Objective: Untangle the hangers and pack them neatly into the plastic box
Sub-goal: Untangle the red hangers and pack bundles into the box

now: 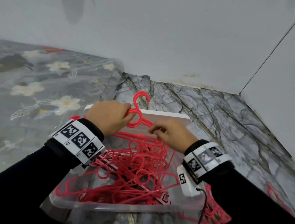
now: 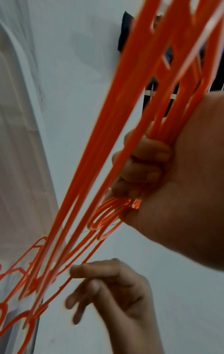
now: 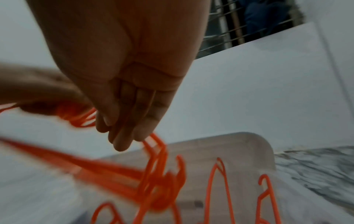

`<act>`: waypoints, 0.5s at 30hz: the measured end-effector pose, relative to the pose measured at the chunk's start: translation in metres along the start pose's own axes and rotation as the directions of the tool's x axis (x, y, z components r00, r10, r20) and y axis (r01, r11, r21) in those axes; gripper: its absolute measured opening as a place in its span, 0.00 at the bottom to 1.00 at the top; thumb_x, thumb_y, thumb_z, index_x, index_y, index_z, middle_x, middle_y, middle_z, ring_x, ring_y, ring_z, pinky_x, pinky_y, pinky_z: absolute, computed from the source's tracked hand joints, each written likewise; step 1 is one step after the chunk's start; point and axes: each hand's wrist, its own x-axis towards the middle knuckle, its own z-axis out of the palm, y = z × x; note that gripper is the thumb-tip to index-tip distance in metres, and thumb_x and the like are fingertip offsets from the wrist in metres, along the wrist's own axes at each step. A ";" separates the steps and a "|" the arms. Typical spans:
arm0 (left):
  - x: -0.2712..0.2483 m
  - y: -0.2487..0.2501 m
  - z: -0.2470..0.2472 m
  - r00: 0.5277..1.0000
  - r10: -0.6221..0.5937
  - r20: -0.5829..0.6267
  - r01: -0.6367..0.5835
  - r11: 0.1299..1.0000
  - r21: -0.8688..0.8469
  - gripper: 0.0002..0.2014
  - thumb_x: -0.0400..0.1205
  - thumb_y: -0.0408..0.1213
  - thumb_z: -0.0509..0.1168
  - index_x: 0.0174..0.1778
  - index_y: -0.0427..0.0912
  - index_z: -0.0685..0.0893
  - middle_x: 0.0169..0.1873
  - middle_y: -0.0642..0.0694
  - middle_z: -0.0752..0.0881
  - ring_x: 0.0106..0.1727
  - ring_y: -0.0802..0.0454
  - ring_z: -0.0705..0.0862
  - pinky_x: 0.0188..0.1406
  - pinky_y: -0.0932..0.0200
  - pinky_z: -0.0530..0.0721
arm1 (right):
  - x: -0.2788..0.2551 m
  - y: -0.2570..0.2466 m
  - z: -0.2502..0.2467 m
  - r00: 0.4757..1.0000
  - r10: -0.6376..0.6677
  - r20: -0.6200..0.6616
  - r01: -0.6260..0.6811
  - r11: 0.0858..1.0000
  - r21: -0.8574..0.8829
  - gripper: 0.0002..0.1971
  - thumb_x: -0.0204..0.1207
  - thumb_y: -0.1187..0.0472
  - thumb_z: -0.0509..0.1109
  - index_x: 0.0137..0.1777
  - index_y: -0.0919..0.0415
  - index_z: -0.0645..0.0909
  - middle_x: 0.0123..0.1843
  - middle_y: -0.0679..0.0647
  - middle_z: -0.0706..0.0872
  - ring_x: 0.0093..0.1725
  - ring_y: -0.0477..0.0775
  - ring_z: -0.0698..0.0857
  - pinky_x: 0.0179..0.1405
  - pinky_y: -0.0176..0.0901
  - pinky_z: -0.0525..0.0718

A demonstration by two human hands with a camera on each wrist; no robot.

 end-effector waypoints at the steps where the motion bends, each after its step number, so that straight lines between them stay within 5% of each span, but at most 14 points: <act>1: 0.000 -0.003 -0.001 1.000 -0.010 -0.008 0.010 0.999 0.040 0.20 0.82 0.60 0.47 0.38 0.50 0.72 0.25 0.51 0.75 0.37 0.40 0.84 0.26 0.56 0.63 | 0.000 0.007 -0.009 0.995 0.044 -0.084 -0.039 0.998 0.055 0.13 0.75 0.73 0.65 0.48 0.58 0.88 0.43 0.51 0.91 0.37 0.46 0.86 0.40 0.33 0.78; 4: 0.000 -0.009 -0.003 1.000 -0.013 -0.026 0.017 0.985 0.171 0.22 0.84 0.59 0.45 0.44 0.49 0.78 0.31 0.47 0.83 0.37 0.41 0.85 0.26 0.57 0.61 | -0.003 0.031 -0.027 0.964 0.180 -0.197 -0.155 0.979 0.135 0.12 0.74 0.74 0.66 0.42 0.57 0.86 0.39 0.50 0.89 0.35 0.51 0.88 0.31 0.26 0.79; 10: -0.002 -0.010 -0.002 1.000 -0.014 0.008 0.012 0.971 0.238 0.18 0.87 0.51 0.46 0.53 0.46 0.76 0.41 0.45 0.87 0.42 0.39 0.86 0.29 0.55 0.65 | -0.009 0.048 0.001 0.940 0.291 0.177 -0.284 0.957 -0.062 0.06 0.73 0.59 0.75 0.46 0.60 0.86 0.44 0.54 0.90 0.40 0.46 0.84 0.46 0.36 0.82; 15: -0.001 -0.009 -0.001 0.999 -0.015 0.033 0.007 0.971 0.240 0.18 0.87 0.51 0.45 0.56 0.46 0.76 0.44 0.45 0.87 0.44 0.39 0.86 0.31 0.55 0.68 | -0.001 0.046 0.028 0.929 0.328 0.170 -0.326 0.945 -0.041 0.04 0.73 0.60 0.75 0.46 0.58 0.85 0.37 0.48 0.85 0.42 0.48 0.84 0.47 0.40 0.81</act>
